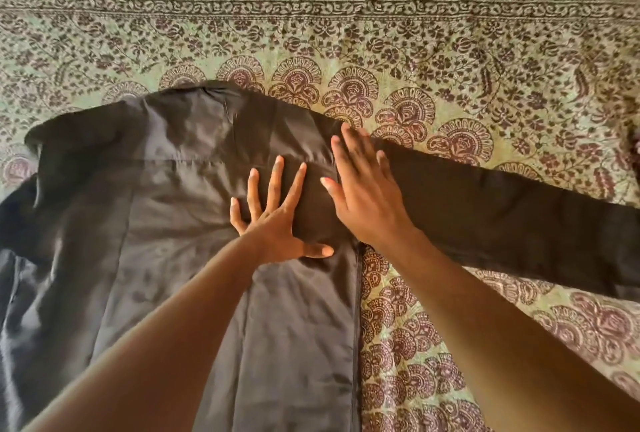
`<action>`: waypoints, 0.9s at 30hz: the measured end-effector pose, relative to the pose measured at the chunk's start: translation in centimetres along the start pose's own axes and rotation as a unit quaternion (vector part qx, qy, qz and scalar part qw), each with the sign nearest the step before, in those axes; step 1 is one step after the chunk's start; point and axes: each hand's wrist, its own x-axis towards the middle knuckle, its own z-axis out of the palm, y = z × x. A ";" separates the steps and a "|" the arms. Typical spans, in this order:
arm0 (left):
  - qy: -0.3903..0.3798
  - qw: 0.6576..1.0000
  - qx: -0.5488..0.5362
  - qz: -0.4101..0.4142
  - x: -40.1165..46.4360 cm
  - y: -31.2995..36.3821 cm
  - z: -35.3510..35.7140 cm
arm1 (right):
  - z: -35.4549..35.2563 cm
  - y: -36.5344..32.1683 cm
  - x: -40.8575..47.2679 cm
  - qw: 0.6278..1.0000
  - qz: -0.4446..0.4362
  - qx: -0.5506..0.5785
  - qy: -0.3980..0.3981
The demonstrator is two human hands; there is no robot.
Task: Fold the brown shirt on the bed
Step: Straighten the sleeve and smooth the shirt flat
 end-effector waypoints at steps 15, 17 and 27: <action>0.011 1.000 0.009 -0.004 -0.4 0.6 -0.1 | -3.0 9.5 -8.4 0.984 0.172 -0.033 0.009; 0.019 1.000 0.021 -0.012 -0.6 0.6 0.0 | -1.7 7.0 -7.9 0.997 0.061 -0.027 -0.027; 0.049 0.969 0.102 0.218 -3.6 12.5 3.4 | -4.6 18.3 -18.5 0.977 0.189 -0.082 -0.060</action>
